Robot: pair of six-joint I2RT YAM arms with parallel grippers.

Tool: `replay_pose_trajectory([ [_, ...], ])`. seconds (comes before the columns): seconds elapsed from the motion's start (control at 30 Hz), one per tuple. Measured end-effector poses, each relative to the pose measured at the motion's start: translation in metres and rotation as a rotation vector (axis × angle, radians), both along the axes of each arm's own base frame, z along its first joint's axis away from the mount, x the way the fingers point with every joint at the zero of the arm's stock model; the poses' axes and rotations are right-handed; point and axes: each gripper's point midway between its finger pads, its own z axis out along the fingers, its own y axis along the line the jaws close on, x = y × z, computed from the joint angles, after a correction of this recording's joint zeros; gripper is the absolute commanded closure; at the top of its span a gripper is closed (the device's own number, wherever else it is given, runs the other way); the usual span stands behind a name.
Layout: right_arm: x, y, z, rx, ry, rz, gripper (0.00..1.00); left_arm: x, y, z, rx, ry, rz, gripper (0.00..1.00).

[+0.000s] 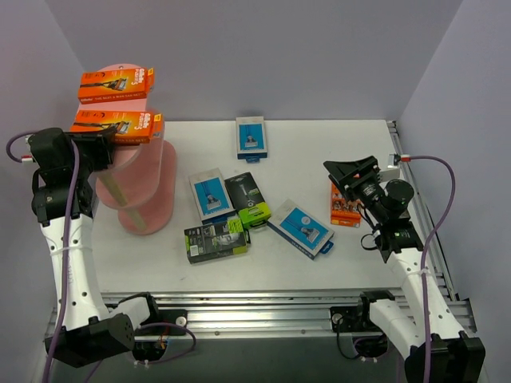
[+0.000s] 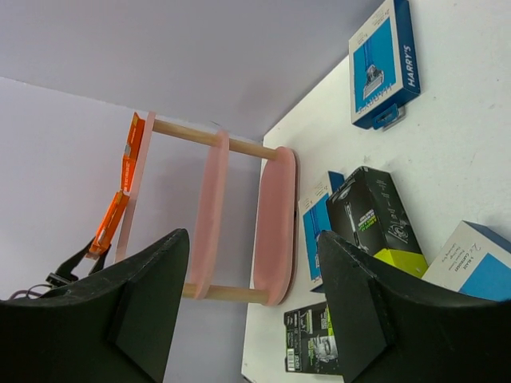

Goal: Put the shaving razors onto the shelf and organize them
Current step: Place the shaving razor onto shelf

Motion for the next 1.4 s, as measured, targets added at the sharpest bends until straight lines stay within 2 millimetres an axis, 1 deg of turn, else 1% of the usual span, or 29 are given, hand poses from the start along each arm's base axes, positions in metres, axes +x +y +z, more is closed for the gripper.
replay_pose_trajectory([
  [0.2, 0.004, -0.003, -0.004, 0.0, 0.012, -0.003, 0.39, 0.008, 0.007, 0.001, -0.006, -0.006, 0.01, 0.98],
  [0.4, 0.007, -0.005, -0.005, 0.005, 0.012, -0.006, 0.39, 0.016, 0.009, 0.0, -0.011, -0.01, 0.004, 0.97],
  [0.5, 0.009, -0.006, -0.006, 0.008, 0.012, -0.008, 0.39, 0.02, 0.01, -0.001, -0.019, -0.011, 0.0, 0.96],
  [0.63, 0.011, -0.008, -0.005, 0.016, 0.008, -0.011, 0.39, 0.025, 0.013, -0.002, -0.032, -0.013, -0.002, 0.93],
  [0.9, 0.016, -0.009, -0.009, 0.022, 0.021, -0.013, 0.39, 0.033, 0.017, -0.001, -0.043, -0.018, -0.001, 0.92],
  [1.07, 0.018, -0.008, -0.011, 0.023, 0.025, -0.007, 0.39, 0.035, 0.02, -0.002, -0.046, -0.017, 0.002, 0.86],
  [1.2, 0.019, -0.007, -0.011, 0.024, 0.022, -0.003, 0.39, 0.038, 0.021, -0.002, -0.046, -0.019, 0.003, 0.77],
  [1.23, 0.019, -0.007, -0.011, 0.025, 0.021, -0.002, 0.39, 0.038, 0.021, -0.002, -0.045, -0.02, 0.002, 0.72],
  [1.27, 0.019, -0.007, -0.01, 0.027, 0.019, -0.001, 0.39, 0.038, 0.021, -0.002, -0.045, -0.021, 0.003, 0.71],
  [1.4, 0.021, -0.007, -0.011, 0.03, 0.017, 0.0, 0.39, 0.039, 0.021, -0.002, -0.045, -0.021, 0.003, 0.68],
])
